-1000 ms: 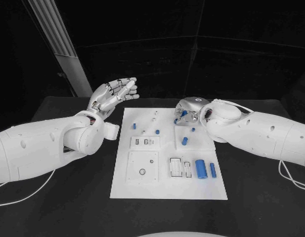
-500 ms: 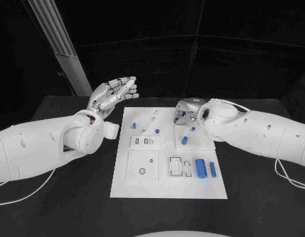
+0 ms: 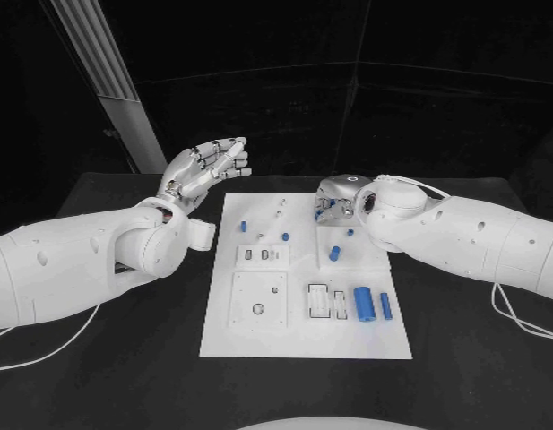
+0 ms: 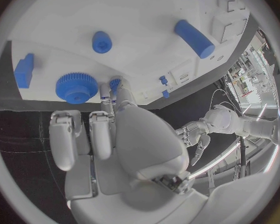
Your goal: Assemble the parts on the task board
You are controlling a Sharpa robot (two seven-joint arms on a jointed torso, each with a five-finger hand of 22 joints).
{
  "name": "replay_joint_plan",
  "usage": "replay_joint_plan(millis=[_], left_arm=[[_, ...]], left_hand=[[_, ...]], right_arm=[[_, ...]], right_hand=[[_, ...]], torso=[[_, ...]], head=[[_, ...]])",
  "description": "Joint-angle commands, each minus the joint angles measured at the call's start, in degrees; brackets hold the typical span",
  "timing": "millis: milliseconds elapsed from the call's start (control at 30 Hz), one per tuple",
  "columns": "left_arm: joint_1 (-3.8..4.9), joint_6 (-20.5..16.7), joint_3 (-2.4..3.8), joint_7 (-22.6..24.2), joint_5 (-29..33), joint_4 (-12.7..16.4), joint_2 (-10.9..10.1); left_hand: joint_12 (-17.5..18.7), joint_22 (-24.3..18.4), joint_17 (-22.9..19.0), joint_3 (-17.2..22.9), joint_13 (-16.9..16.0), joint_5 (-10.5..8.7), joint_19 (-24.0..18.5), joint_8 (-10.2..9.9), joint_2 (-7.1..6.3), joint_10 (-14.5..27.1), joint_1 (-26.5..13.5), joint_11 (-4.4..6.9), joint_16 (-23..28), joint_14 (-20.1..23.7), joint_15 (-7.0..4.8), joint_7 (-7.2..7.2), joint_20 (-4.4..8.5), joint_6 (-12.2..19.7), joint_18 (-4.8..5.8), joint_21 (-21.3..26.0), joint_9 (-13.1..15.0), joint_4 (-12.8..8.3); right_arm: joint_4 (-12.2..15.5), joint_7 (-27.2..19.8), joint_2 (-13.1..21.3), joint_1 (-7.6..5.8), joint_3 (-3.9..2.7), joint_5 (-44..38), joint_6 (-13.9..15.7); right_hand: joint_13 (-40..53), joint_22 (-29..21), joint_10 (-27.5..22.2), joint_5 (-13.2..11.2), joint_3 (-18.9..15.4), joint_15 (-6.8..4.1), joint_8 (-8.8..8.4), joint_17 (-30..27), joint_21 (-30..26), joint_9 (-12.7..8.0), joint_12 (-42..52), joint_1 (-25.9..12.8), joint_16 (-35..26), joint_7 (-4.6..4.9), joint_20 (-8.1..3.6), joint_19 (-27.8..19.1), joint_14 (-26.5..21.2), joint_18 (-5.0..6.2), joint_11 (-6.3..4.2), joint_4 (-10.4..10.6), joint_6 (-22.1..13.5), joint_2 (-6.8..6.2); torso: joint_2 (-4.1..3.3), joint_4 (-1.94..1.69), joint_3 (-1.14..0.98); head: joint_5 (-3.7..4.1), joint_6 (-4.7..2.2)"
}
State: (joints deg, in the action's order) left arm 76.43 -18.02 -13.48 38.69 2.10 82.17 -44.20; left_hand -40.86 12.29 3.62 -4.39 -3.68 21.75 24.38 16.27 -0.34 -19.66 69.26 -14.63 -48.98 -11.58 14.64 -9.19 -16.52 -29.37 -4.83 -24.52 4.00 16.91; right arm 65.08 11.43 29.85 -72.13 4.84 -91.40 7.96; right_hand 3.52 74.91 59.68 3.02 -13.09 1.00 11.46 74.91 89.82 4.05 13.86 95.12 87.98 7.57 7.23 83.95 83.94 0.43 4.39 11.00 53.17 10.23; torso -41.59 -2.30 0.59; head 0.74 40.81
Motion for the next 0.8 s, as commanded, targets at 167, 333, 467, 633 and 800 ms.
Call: replay_joint_plan(millis=[167,333,467,633,800], left_arm=[[0.15,0.9,0.04,12.6,-0.4,-0.1,0.0],[0.16,0.8,0.04,12.5,-0.4,-0.1,-0.1],[0.17,0.8,0.04,12.5,-0.4,0.0,-0.2],[0.17,0.8,0.04,12.5,-0.4,-0.1,-0.3],[0.17,0.8,0.04,12.5,-0.4,-0.3,-0.1]], left_hand=[[0.2,-0.1,0.0,0.3,0.0,-0.26,-0.5,0.3,0.51,-0.3,0.0,-0.10,0.2,0.5,-0.12,-7.46,-0.07,0.4,-0.78,0.0,-0.1,-0.1],[0.2,-0.1,0.0,0.3,0.0,-0.26,-0.6,0.3,0.53,-0.3,0.0,-0.10,0.3,0.5,-0.11,-7.46,-0.07,0.4,-0.77,0.0,-0.1,-0.1],[0.2,-0.1,0.0,0.3,0.0,-0.26,-0.6,0.3,0.55,-0.3,0.1,-0.10,0.3,0.5,-0.11,-7.46,-0.07,0.4,-0.76,0.0,-0.1,-0.1],[0.2,-0.1,0.0,0.3,0.0,-0.26,-0.6,0.3,0.55,-0.3,0.1,-0.10,0.3,0.5,-0.11,-7.46,-0.07,0.4,-0.76,0.0,-0.1,-0.1],[0.2,-0.1,0.0,0.4,0.0,-0.25,-0.6,0.4,0.59,-0.3,0.2,-0.11,0.3,0.6,-0.10,-7.46,-0.07,0.4,-0.75,0.0,-0.1,-0.1]], right_arm=[[-0.2,-0.8,-0.3,0.16,0.16,-0.3,-1.3],[0.2,-1.6,-0.1,0.17,0.16,-0.5,0.8],[1.2,-2.3,0.5,0.18,0.15,-0.8,3.9],[2.9,-4.4,1.7,0.17,0.13,-0.9,10.7],[4.0,-6.7,2.3,0.16,-1.07,-0.9,15.7]], right_hand=[[0.0,15.1,2.2,-0.3,0.6,-0.72,0.59,1.0,0.2,0.3,-0.9,1.8,-0.1,-0.38,-0.50,6.0,3.8,-0.43,-0.42,0.6,2.4,0.71],[-0.1,15.1,3.4,-0.3,1.1,-0.90,0.79,1.7,0.2,0.4,-1.6,3.0,0.0,-0.56,-0.72,6.0,3.9,-0.43,-0.58,0.6,3.8,1.13],[-0.1,15.1,4.4,-0.3,1.0,-0.84,0.55,1.9,0.2,0.3,-2.7,3.7,0.0,-0.46,-0.78,6.0,4.0,-0.43,-0.48,1.0,4.6,0.92],[-0.1,15.1,5.3,-0.3,0.9,-0.64,0.20,2.3,0.2,0.2,-3.7,4.4,0.1,-0.20,-0.69,6.0,4.0,-0.43,-0.24,1.4,5.1,0.57],[-0.1,15.1,6.1,-0.3,0.8,-0.51,0.01,2.8,0.2,0.1,-4.4,4.9,0.2,-0.07,-0.59,6.0,4.1,-0.43,-0.11,1.8,5.6,0.33]], torso=[[0.03,-0.04,0.02],[0.06,-0.08,0.03],[-0.02,-0.08,-0.05],[0.03,-0.11,0.03],[-0.02,-0.01,0.03]], head=[[0.06,0.03],[-0.05,-0.17],[-0.27,-0.43],[-0.39,-0.65],[-0.68,-0.89]])
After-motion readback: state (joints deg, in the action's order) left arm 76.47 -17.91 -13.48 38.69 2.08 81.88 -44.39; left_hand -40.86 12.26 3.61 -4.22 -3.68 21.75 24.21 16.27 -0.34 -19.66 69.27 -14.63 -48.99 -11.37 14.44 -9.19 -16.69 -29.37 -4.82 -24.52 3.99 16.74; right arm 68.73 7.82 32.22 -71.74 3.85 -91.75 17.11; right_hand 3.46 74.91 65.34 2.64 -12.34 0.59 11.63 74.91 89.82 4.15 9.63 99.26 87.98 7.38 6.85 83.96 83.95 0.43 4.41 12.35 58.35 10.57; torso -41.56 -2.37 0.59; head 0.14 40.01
